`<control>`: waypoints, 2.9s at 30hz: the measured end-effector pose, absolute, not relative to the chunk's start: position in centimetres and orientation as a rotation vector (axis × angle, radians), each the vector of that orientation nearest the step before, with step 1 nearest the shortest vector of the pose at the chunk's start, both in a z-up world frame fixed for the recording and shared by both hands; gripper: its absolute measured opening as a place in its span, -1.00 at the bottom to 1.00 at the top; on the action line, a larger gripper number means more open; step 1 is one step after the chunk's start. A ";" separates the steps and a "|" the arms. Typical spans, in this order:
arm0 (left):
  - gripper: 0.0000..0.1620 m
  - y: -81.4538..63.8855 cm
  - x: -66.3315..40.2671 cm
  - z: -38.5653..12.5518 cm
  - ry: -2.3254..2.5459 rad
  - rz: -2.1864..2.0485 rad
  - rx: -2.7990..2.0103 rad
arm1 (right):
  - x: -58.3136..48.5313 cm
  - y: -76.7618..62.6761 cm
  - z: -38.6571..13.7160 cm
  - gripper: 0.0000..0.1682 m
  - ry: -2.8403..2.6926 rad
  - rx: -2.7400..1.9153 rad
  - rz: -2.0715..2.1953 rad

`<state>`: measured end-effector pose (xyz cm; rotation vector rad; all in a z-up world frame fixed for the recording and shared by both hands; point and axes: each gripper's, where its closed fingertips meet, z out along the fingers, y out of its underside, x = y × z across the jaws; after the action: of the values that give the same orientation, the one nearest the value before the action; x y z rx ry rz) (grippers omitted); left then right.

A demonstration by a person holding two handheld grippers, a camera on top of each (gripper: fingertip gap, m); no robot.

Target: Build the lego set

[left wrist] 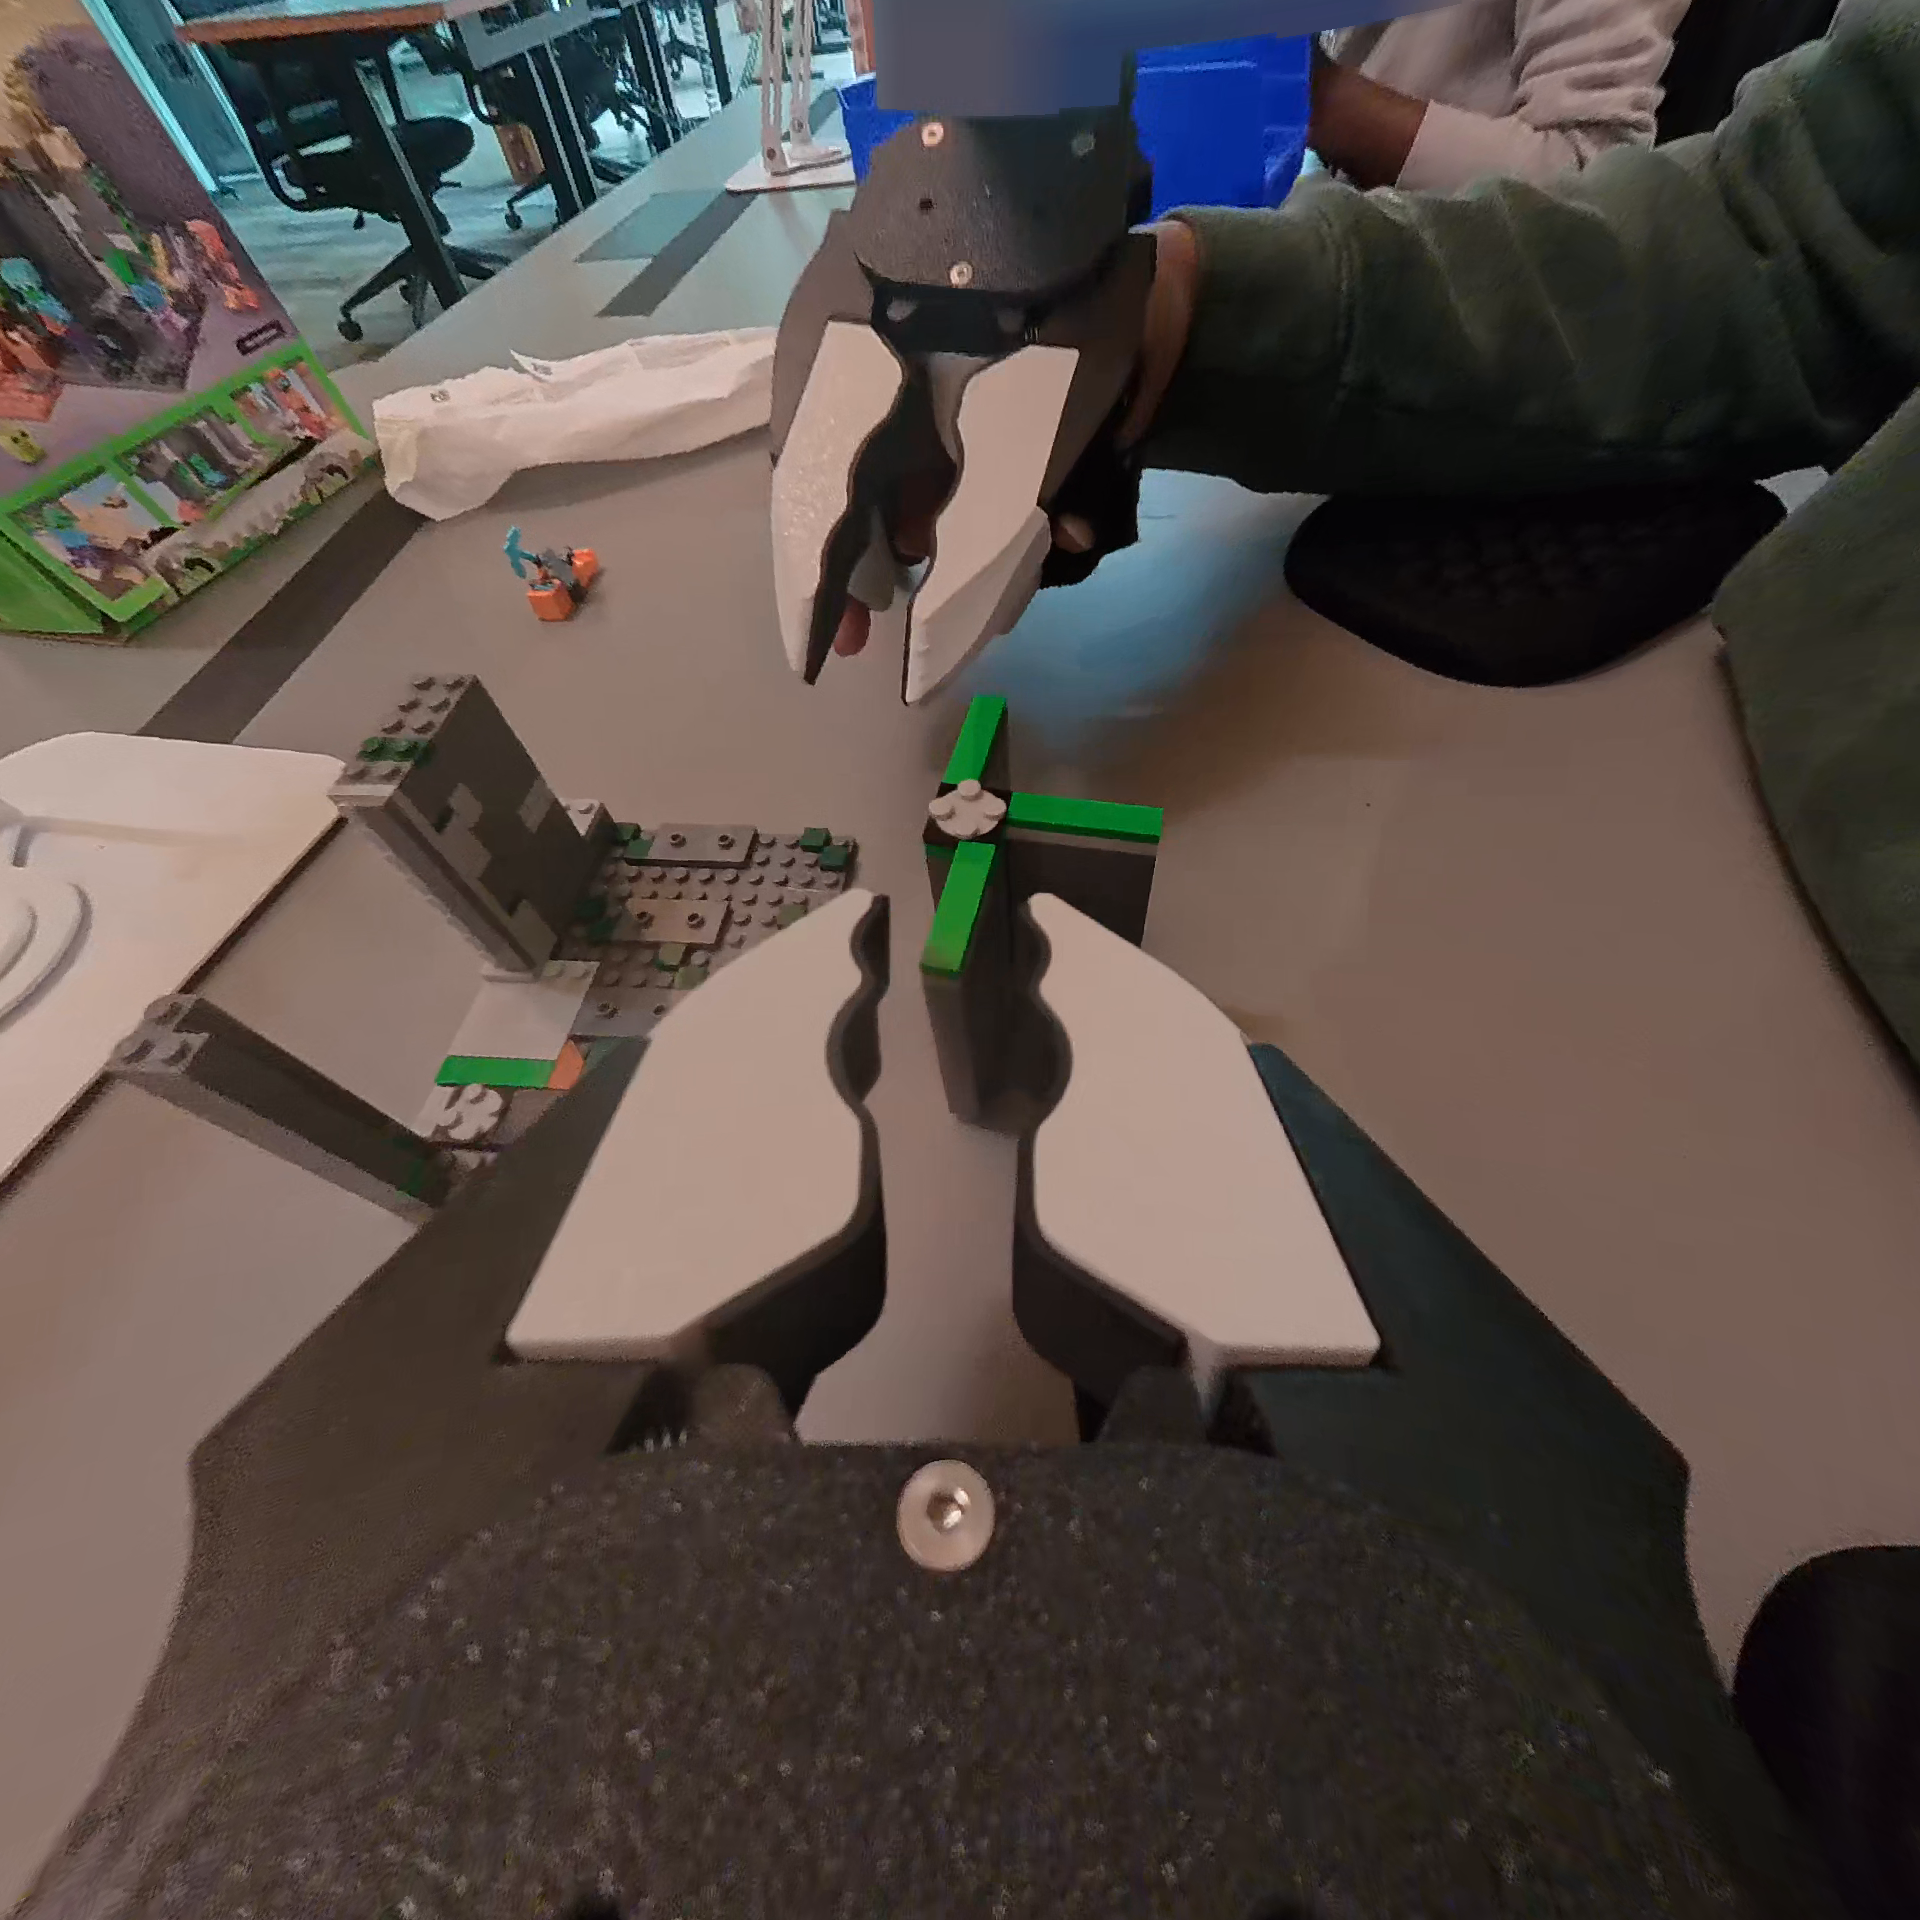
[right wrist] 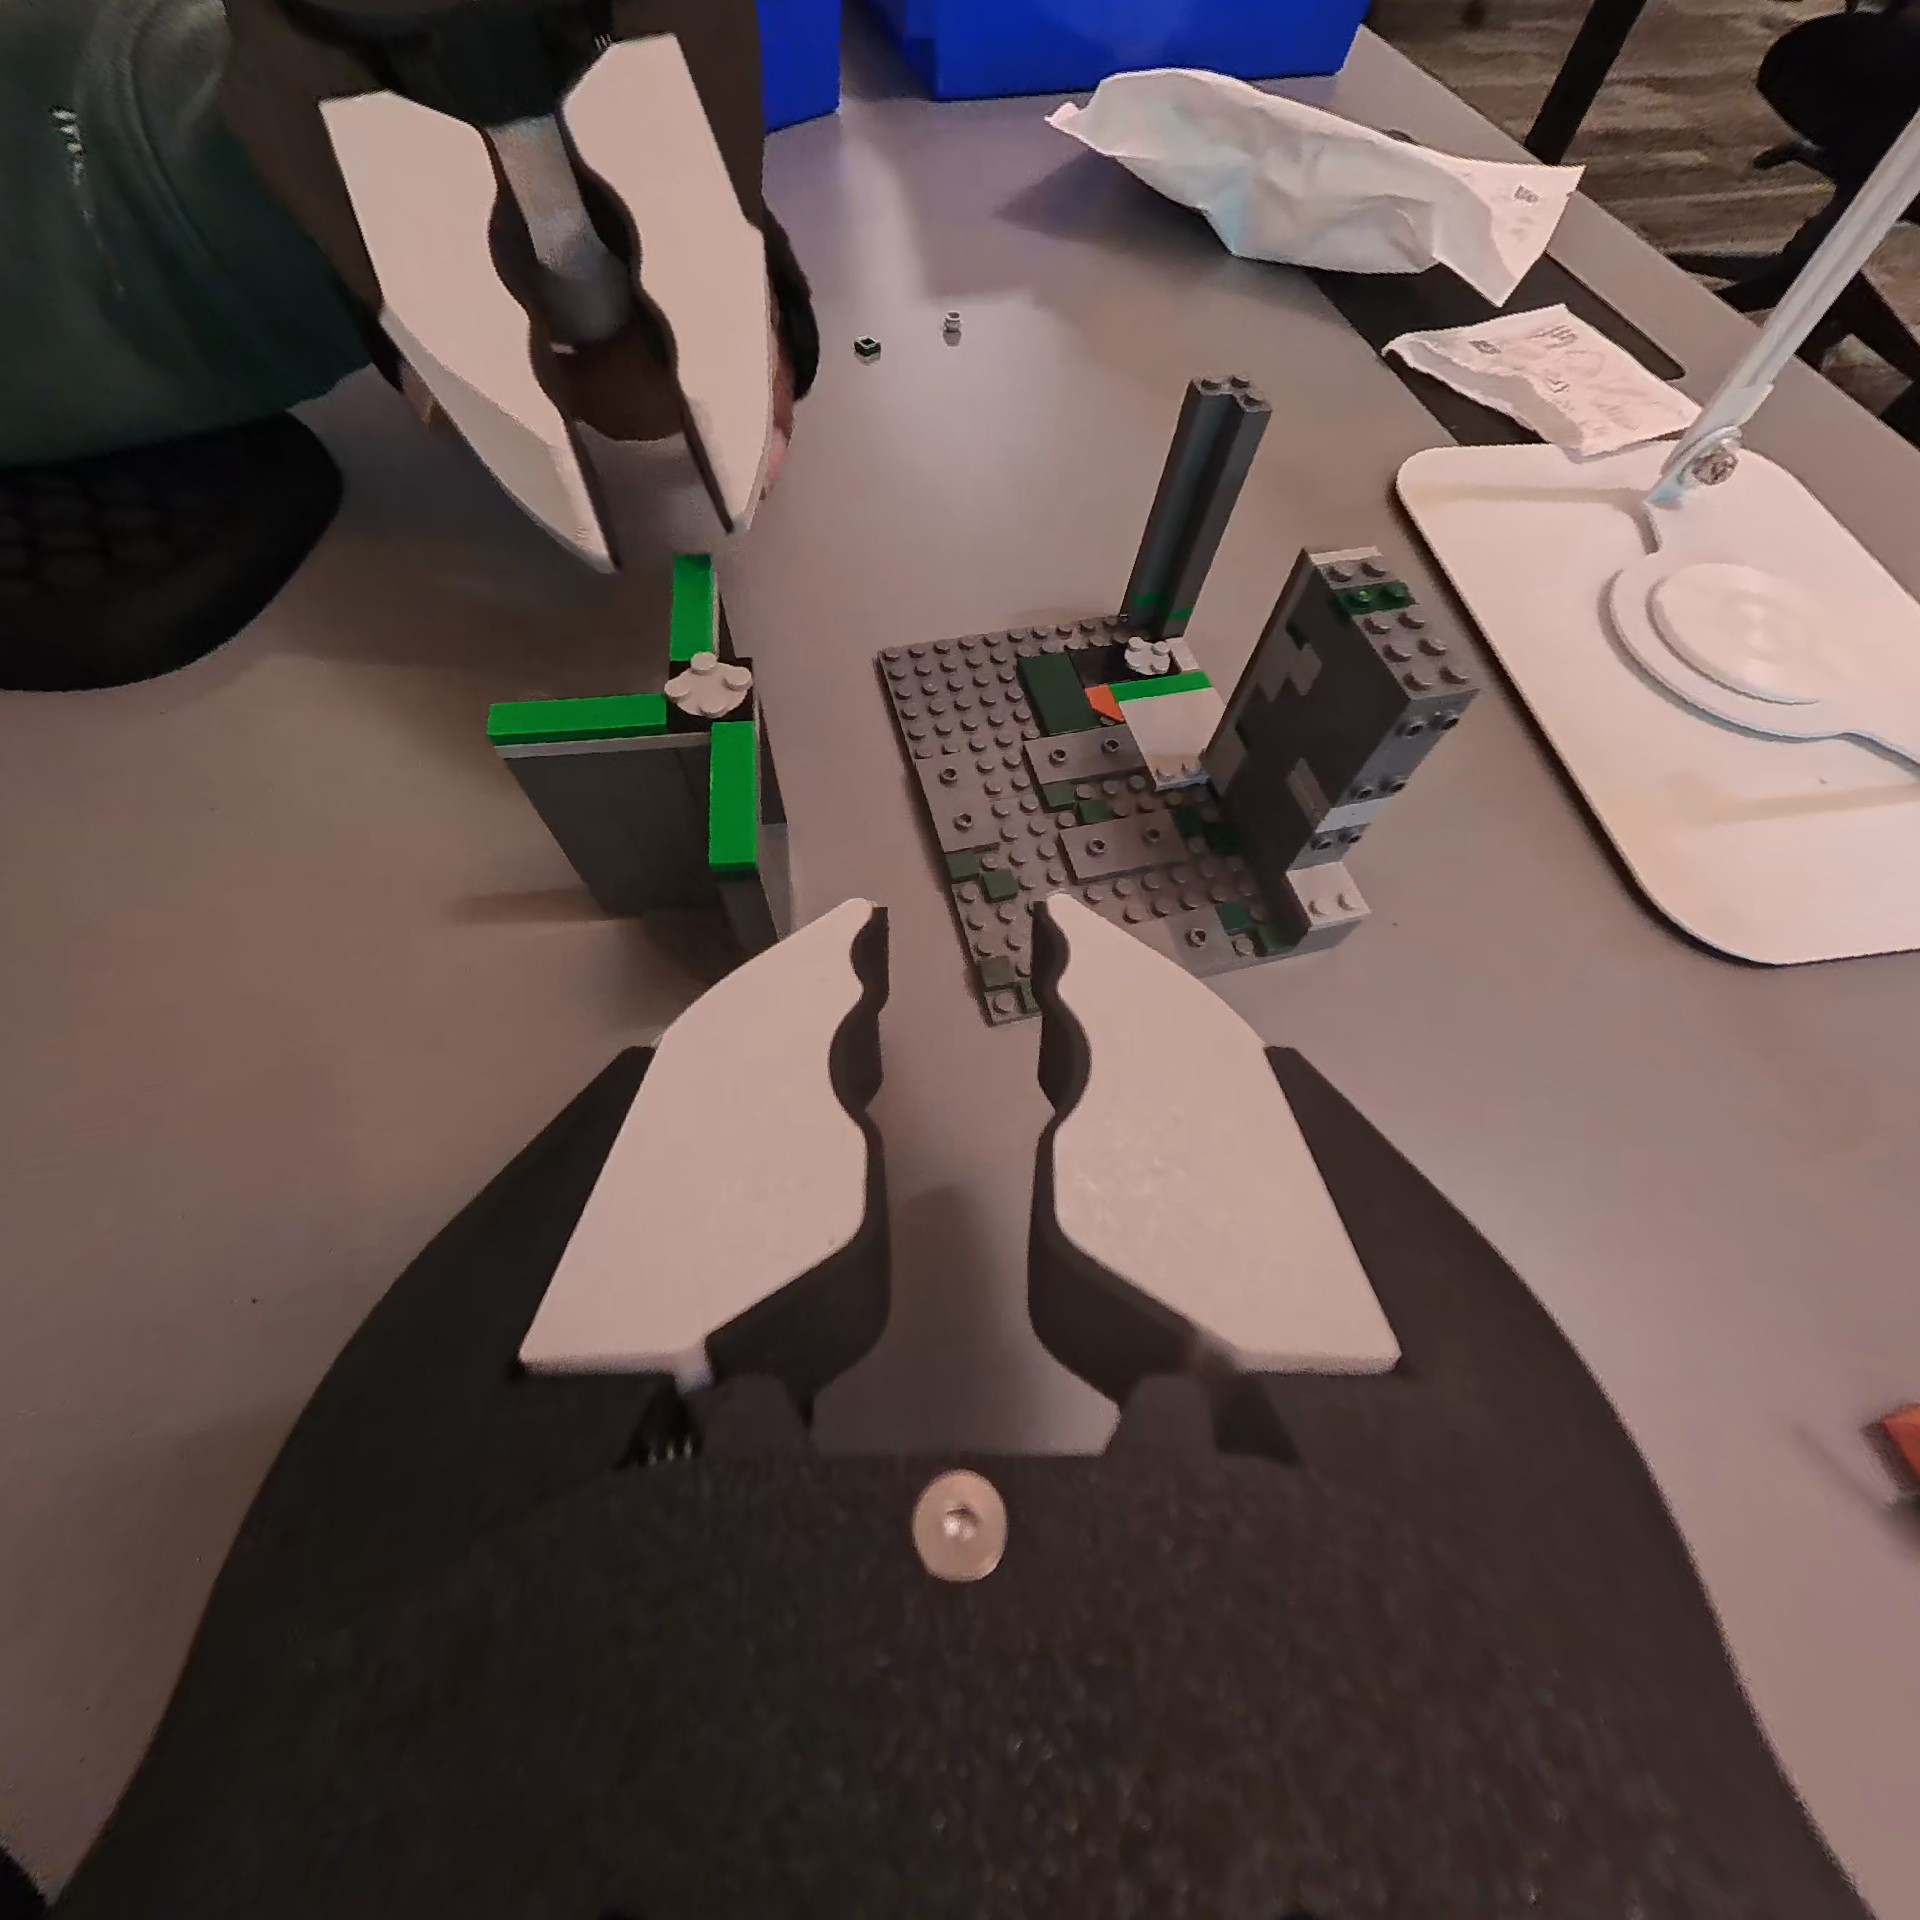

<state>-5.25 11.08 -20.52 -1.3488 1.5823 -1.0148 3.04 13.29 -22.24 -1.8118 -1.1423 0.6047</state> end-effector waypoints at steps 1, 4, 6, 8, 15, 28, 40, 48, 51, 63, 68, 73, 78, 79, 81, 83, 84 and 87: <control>-0.69 11.1 -5.2 -20.5 1.580 -1.013 -1.350 | 3.0 13.4 -22.3 -0.69 -1.139 -1.814 0.605; -0.65 10.8 -4.8 -21.4 1.621 -0.977 -1.364 | 3.0 13.5 -22.6 -0.69 -1.136 -1.826 0.606; -0.65 10.7 -4.4 -22.0 1.638 -0.966 -1.374 | 3.0 13.5 -22.9 -0.69 -1.141 -1.834 0.605; -0.66 10.6 -4.1 -22.4 1.647 -0.952 -1.380 | 2.9 13.4 -23.1 -0.69 -1.145 -1.838 0.602; -0.87 10.5 -3.9 -23.0 1.677 -0.917 -1.383 | 2.9 13.6 -23.5 -0.69 -1.143 -1.855 0.594; -0.90 11.1 -4.3 -22.5 1.645 -0.912 -1.372 | 3.0 13.8 -23.8 -0.70 -1.137 -1.868 0.581; -0.90 12.0 -4.6 -21.7 1.587 -0.891 -1.367 | 3.0 13.8 -24.0 -0.70 -1.135 -1.875 0.581; -0.90 12.9 -4.9 -20.7 1.524 -0.872 -1.366 | 3.0 13.8 -24.1 -0.70 -1.135 -1.878 0.582; -0.91 13.5 -5.1 -20.3 1.487 -0.854 -1.371 | 3.0 13.8 -24.1 -0.70 -1.135 -1.879 0.580; -0.90 17.1 -6.4 -18.2 1.246 -0.729 -1.425 | 3.0 13.8 -24.2 -0.70 -1.138 -1.883 0.579; -0.90 18.2 -6.9 -17.7 1.170 -0.689 -1.457 | 2.9 13.7 -24.4 -0.70 -1.144 -1.888 0.577; -0.90 19.2 -7.2 -17.7 1.100 -0.652 -1.501 | 2.9 13.7 -24.4 -0.70 -1.144 -1.889 0.578; -0.90 20.2 -7.3 -18.0 0.999 -0.614 -1.566 | 2.7 13.7 -24.3 -0.70 -1.143 -1.883 0.584; -0.90 20.4 -7.2 -18.1 0.980 -0.610 -1.578 | 2.7 13.7 -24.2 -0.70 -1.142 -1.882 0.585; -0.90 20.8 -7.0 -18.3 0.934 -0.595 -1.614 | 2.6 13.6 -24.1 -0.70 -1.142 -1.879 0.587; -0.90 21.1 -6.8 -18.5 0.899 -0.579 -1.642 | 2.4 13.6 -24.0 -0.70 -1.142 -1.873 0.591; -0.90 21.2 -6.6 -18.7 0.885 -0.574 -1.660 | 2.3 13.5 -23.9 -0.70 -1.143 -1.869 0.592; -0.90 21.3 -5.9 -19.2 0.838 -0.563 -1.707 | 2.1 13.4 -23.7 -0.70 -1.143 -1.860 0.595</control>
<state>-5.95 21.32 -19.18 -1.7069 0.8380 -0.5634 2.11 13.43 -23.67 -1.8603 -1.1426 0.5954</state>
